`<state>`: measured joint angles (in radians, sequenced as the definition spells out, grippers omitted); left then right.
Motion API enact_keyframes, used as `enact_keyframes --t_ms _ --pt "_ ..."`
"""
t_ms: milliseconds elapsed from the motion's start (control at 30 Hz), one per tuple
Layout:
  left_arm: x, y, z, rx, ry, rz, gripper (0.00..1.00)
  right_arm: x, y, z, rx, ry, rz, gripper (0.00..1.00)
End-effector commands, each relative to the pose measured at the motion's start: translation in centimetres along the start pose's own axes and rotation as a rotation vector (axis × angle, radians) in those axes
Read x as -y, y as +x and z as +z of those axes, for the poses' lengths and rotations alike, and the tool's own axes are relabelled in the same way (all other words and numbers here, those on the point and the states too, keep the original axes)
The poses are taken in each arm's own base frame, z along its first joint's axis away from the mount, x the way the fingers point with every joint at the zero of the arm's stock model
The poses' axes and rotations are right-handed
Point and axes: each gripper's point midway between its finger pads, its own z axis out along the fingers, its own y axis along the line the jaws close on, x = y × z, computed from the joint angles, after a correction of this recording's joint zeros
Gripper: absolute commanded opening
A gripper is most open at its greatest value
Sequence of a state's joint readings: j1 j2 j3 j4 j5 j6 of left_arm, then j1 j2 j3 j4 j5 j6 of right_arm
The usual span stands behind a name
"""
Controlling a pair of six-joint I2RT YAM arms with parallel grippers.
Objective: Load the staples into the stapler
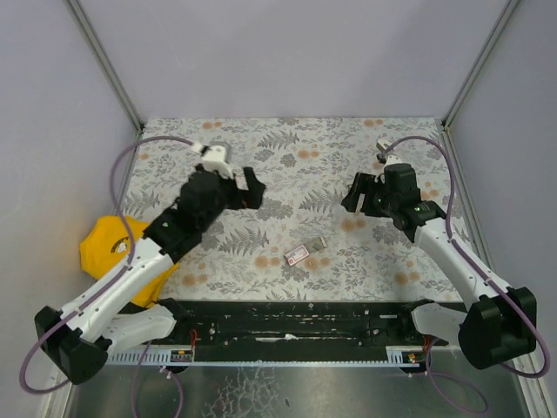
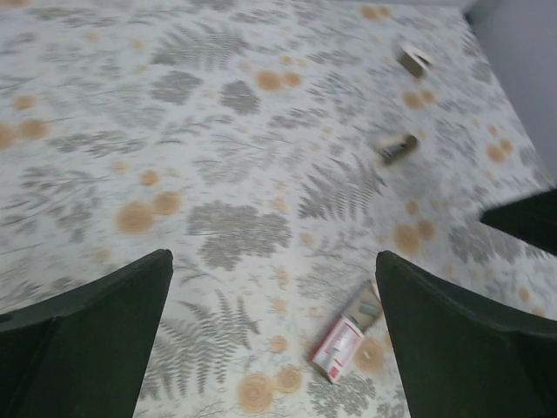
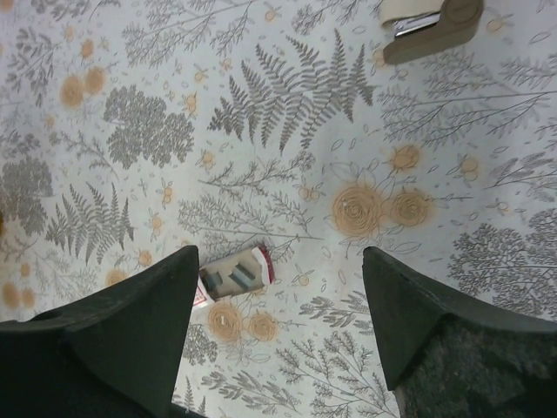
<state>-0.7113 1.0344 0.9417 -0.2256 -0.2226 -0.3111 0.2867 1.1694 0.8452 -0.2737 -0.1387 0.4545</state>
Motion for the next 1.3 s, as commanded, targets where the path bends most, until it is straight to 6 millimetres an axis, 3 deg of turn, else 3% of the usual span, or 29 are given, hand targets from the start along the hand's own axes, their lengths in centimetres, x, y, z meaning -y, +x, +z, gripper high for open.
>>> enact_keyframes --t_ms 0,133,233,433,567,733,867,1000,1133,1267 --pt "-4.7 0.1 -2.1 -0.117 -0.1 -0.12 1.0 0.5 -2.6 -0.3 0.052 0.069 -0.026 0.82" --pt "-7.9 -1.6 -3.2 -0.049 -0.186 -0.09 1.0 0.6 -3.2 1.4 0.023 0.084 -0.018 0.82" --pt "-9.9 -1.6 -3.4 -0.015 -0.256 -0.076 1.0 2.2 -3.7 3.2 -0.032 0.192 -0.03 0.85" --pt "-11.6 0.4 -3.2 0.002 -0.318 -0.086 1.0 5.4 -9.0 5.9 -0.047 0.332 -0.092 0.92" --pt "-13.5 0.5 -3.6 0.01 -0.387 -0.112 1.0 8.4 -11.4 9.1 -0.08 0.346 -0.052 0.92" --pt "-14.4 1.0 -3.7 0.014 -0.383 -0.162 1.0 11.9 -14.1 12.3 -0.075 0.38 0.003 0.91" --pt "-14.8 1.0 -3.8 0.018 -0.389 -0.174 1.0 15.3 -17.1 14.4 -0.03 0.442 0.043 0.83" --pt "-15.0 1.4 -3.7 0.005 -0.396 -0.175 1.0 17.3 -19.2 17.3 0.002 0.457 0.078 0.74" --pt "-15.6 1.7 -3.6 -0.008 -0.419 -0.174 1.0 18.5 -20.3 20.5 0.019 0.446 0.068 0.68" --pt "-16.1 2.0 -3.6 -0.018 -0.445 -0.17 1.0 19.8 -20.5 22.4 0.027 0.458 0.048 0.63"
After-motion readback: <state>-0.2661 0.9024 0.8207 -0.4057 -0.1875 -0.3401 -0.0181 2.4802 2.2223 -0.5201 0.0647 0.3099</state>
